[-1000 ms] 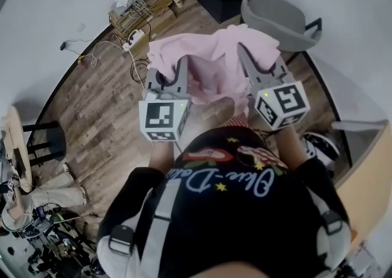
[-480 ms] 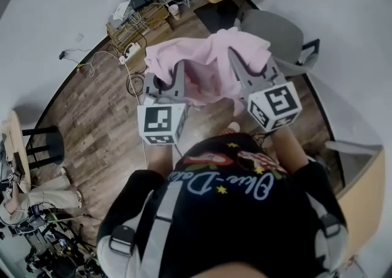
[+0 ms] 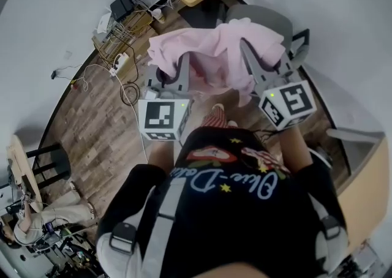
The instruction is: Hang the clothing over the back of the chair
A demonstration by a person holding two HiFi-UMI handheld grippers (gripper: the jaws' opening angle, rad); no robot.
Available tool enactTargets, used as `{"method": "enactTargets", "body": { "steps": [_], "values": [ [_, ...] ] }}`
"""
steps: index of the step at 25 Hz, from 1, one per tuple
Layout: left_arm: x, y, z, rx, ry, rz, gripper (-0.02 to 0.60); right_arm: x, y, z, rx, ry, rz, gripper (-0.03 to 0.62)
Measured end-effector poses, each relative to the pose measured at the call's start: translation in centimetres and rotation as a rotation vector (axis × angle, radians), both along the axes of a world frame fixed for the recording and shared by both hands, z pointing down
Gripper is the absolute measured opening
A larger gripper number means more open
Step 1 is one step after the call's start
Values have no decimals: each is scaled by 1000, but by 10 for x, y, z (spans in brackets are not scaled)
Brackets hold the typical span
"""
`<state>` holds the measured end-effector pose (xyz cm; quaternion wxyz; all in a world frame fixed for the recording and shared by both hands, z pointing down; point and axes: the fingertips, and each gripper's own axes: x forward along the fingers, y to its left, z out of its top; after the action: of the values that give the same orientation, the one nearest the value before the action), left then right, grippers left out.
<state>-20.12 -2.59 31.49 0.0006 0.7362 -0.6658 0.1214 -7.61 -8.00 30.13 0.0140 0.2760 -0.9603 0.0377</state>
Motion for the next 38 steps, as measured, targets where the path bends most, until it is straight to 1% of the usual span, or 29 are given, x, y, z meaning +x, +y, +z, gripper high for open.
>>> {"method": "enactTargets", "body": {
  "steps": [3,6,12,17,21,26,29,34,38],
  "values": [
    [17,-24,-4,8,-4,81,21,25,-18,-4,-3,-3,86,40],
    [36,-42,-18,27,-4,164,21,50,-28,-19,17,-6,164,40],
    [63,-90,-24,59,25,317,21,87,-57,-30,48,9,327,40],
    [90,-120,-26,75,30,418,21,118,-75,-33,68,22,435,40],
    [108,-142,-30,94,28,480,21,139,-91,-36,83,25,510,40],
    [126,-163,-28,101,25,541,21,158,-107,-32,102,47,576,40],
    [136,-171,-20,88,24,556,21,169,-116,-26,103,59,601,40],
    [141,-186,2,39,35,539,21,177,-135,-9,72,71,595,40],
    [147,-196,17,17,51,518,21,184,-151,6,41,77,570,40]
  ]
}}
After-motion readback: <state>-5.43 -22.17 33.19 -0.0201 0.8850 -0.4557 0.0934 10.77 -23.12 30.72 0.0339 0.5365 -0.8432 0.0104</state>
